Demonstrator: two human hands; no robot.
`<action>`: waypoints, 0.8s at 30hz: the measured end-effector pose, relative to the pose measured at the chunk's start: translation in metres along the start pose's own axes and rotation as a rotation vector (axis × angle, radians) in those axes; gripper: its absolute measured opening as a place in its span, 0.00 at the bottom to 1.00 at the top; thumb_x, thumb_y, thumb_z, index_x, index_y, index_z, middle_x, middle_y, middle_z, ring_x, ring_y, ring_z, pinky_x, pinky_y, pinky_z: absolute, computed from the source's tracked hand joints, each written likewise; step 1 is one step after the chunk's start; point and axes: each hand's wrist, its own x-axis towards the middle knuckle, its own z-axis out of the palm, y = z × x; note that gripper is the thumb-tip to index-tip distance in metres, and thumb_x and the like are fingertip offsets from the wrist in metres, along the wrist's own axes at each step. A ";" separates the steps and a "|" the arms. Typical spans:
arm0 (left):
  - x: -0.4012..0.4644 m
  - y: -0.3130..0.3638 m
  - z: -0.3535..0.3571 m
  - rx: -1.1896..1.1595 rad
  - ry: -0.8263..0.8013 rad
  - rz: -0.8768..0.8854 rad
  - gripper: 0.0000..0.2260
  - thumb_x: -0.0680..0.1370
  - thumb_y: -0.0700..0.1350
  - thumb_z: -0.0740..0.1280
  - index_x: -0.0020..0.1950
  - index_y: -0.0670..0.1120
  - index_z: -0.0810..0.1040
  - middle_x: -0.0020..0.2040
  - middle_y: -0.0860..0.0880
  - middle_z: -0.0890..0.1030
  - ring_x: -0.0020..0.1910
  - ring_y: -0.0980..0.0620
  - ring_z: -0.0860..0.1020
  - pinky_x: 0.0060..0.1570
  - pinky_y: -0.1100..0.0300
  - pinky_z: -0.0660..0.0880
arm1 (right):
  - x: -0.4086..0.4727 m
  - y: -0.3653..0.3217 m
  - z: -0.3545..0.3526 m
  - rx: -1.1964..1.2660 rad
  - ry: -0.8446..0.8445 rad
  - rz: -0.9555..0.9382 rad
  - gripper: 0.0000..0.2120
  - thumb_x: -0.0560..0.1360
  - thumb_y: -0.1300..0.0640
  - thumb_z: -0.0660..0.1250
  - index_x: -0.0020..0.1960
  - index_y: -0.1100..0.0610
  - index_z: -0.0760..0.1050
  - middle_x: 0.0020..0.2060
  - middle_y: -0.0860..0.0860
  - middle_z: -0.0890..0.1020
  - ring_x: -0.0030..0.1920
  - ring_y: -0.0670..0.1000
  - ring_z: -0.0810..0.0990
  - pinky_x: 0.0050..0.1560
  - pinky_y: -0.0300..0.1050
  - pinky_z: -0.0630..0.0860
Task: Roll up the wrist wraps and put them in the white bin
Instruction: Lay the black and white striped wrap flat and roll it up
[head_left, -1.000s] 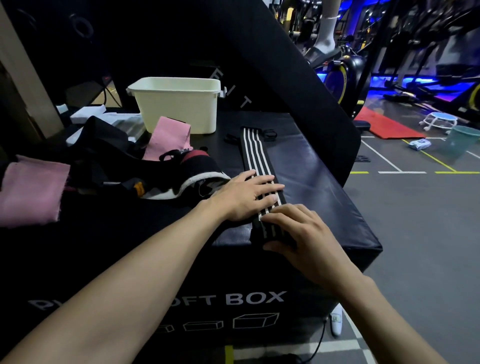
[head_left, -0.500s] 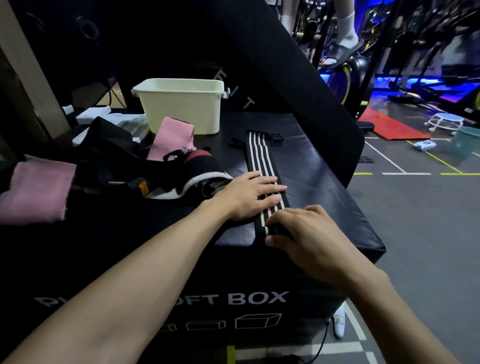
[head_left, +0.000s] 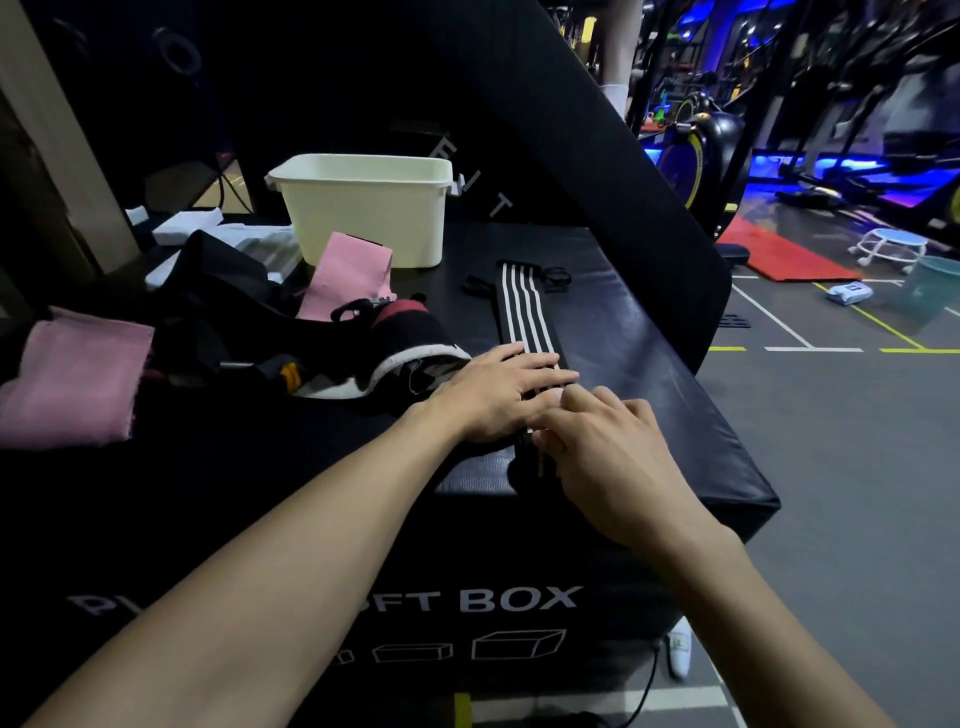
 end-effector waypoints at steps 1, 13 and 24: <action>0.001 -0.001 0.000 0.011 -0.010 0.008 0.24 0.80 0.68 0.52 0.76 0.69 0.65 0.81 0.63 0.61 0.82 0.52 0.53 0.80 0.47 0.53 | 0.001 -0.001 0.001 0.014 0.035 0.009 0.09 0.82 0.49 0.60 0.57 0.47 0.78 0.54 0.46 0.80 0.57 0.52 0.76 0.53 0.51 0.66; 0.004 -0.002 0.003 0.005 0.017 0.019 0.19 0.86 0.58 0.52 0.77 0.66 0.66 0.81 0.61 0.63 0.82 0.50 0.53 0.80 0.48 0.51 | -0.014 0.000 0.011 -0.050 0.249 -0.019 0.13 0.71 0.43 0.72 0.44 0.52 0.77 0.40 0.47 0.79 0.40 0.53 0.78 0.45 0.50 0.75; 0.004 -0.003 0.002 -0.094 0.067 0.029 0.18 0.87 0.55 0.54 0.77 0.59 0.71 0.79 0.58 0.67 0.82 0.50 0.55 0.80 0.52 0.52 | -0.008 0.025 0.003 0.102 -0.024 -0.116 0.26 0.69 0.58 0.78 0.66 0.51 0.78 0.59 0.47 0.82 0.56 0.55 0.81 0.55 0.52 0.78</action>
